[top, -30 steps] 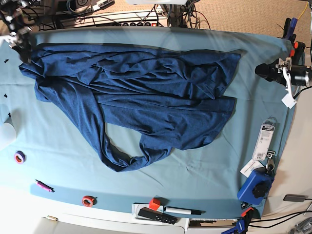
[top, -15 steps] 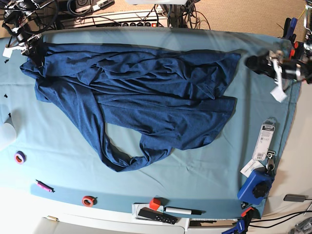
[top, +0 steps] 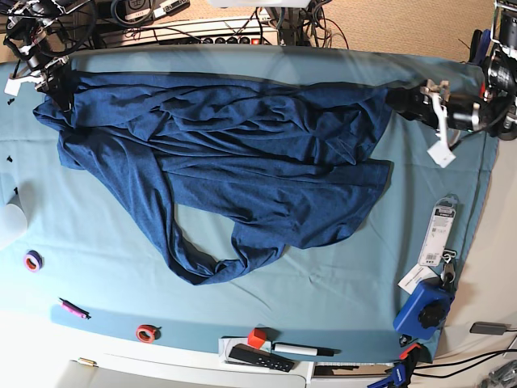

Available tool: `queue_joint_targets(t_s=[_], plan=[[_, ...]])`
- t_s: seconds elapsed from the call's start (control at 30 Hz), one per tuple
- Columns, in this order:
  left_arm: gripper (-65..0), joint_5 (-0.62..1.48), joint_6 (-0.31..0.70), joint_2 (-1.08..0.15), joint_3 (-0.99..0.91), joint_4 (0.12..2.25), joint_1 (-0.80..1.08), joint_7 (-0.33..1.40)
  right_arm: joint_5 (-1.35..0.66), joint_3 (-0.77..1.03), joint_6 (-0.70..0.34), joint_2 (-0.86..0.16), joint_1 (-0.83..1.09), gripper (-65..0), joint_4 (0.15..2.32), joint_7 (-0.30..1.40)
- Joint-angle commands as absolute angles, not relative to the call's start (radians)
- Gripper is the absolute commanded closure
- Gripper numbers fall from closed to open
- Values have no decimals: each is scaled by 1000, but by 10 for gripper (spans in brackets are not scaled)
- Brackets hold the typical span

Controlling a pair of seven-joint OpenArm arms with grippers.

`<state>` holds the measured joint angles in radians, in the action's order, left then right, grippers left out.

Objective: Layout the t-shirt on the table in an organized manner, then fold the t-shirt properly

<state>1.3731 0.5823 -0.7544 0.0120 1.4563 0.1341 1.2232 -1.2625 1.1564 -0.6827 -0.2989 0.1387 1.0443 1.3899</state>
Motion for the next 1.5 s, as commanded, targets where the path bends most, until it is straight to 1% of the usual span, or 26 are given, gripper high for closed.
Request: queue_joint_targets(t_s=[0.0, 0.1, 0.27, 0.33, 0.4, 0.43, 0.47, 0.5, 0.57, 0.6, 0.87, 1.0, 1.17, 1.33, 1.47], plan=[[-317, 1332, 559, -773, 9, 1485, 139, 1222, -1290, 1147, -698, -308, 117, 0, 1052, 1396], [-317, 1276, 538, -773, 9, 1526, 166, 1201, -1290, 1147, -698, -308, 117, 0, 1052, 1396], [-317, 1275, 530, -759, 9, 1528, 207, 1195, -1290, 1147, -698, -308, 117, 0, 1052, 1396], [-308, 1288, 531, -740, 9, 1528, 220, 1192, -1290, 1147, -698, -308, 117, 0, 1052, 1396], [-280, 1303, 532, -714, 9, 1528, 225, 1192, -1292, 1147, -698, -308, 117, 0, 1052, 1396], [-259, 1310, 535, -702, 9, 1528, 225, 1193, -1294, 1147, -698, -308, 117, 0, 1052, 1396], [-222, 1310, 535, -694, 9, 1528, 224, 1192, -1294, 1147, -698, -308, 117, 0, 1052, 1396], [-171, 1312, 535, -689, 9, 1528, 223, 1191, -1298, 1147, -698, -308, 118, 0, 1053, 1396], [-46, 1308, 535, -685, 4, 1528, 222, 1193, -1302, 1147, -698, -308, 120, 0, 1053, 1396], [0, 1308, 535, -684, -3, 1528, 221, 1193, -1301, 1147, -698, -308, 120, 0, 1053, 1396], [0, 1309, 550, -685, -170, 1528, 222, 1196, -1301, 1147, -698, -308, 122, 0, 1056, 1396], [0, 1309, 550, -685, -236, 1528, 222, 1196, -1298, 1147, -698, -308, 132, 0, 1098, 1396], [0, 1309, 550, -685, -245, 1528, 228, 1196, -1237, 1147, -698, -308, 165, 0, 1202, 1396], [0, 1308, 550, -687, -245, 1528, 250, 1197, -1237, 1147, -698, -306, 223, 0, 1279, 1396], [0, 1309, 551, -711, -246, 1528, 266, 1205, -1237, 1147, -691, -276, 266, 0, 1329, 1396]])
